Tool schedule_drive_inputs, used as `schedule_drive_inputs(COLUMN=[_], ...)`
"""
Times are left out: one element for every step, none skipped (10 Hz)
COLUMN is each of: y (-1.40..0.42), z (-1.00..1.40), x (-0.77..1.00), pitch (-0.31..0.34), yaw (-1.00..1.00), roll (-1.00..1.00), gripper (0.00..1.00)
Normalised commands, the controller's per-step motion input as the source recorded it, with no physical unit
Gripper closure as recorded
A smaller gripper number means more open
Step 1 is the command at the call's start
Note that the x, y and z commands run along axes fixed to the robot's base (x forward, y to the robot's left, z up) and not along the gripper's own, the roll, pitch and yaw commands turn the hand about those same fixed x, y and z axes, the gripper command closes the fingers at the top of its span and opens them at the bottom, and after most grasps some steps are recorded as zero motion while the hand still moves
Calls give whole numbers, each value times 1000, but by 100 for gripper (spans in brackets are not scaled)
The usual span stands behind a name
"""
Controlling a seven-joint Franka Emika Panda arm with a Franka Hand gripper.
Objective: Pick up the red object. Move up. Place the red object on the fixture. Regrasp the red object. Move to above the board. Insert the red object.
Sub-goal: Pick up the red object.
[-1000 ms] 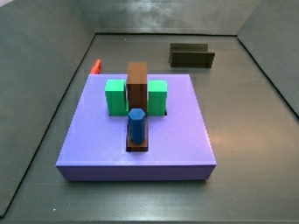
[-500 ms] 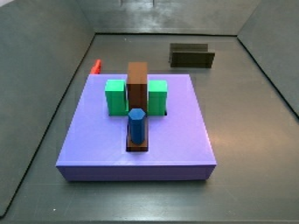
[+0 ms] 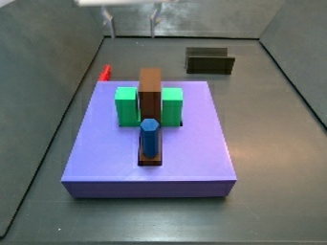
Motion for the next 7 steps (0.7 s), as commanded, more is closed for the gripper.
schedule_drive_inputs(y=[-531, -591, -451, -249, -83, 0, 0], z=[-531, -480, -371, -266, -229, -257, -206], x=[-251, -243, -194, -243, -169, -206, -206], pitch=[-197, -196, -161, -137, -86, -80, -67], yaw=[97, 94, 37, 0, 0, -9, -40], roll=[3, 79, 121, 190, 209, 227, 266], gripper=[0, 0, 0, 0, 0, 0, 0])
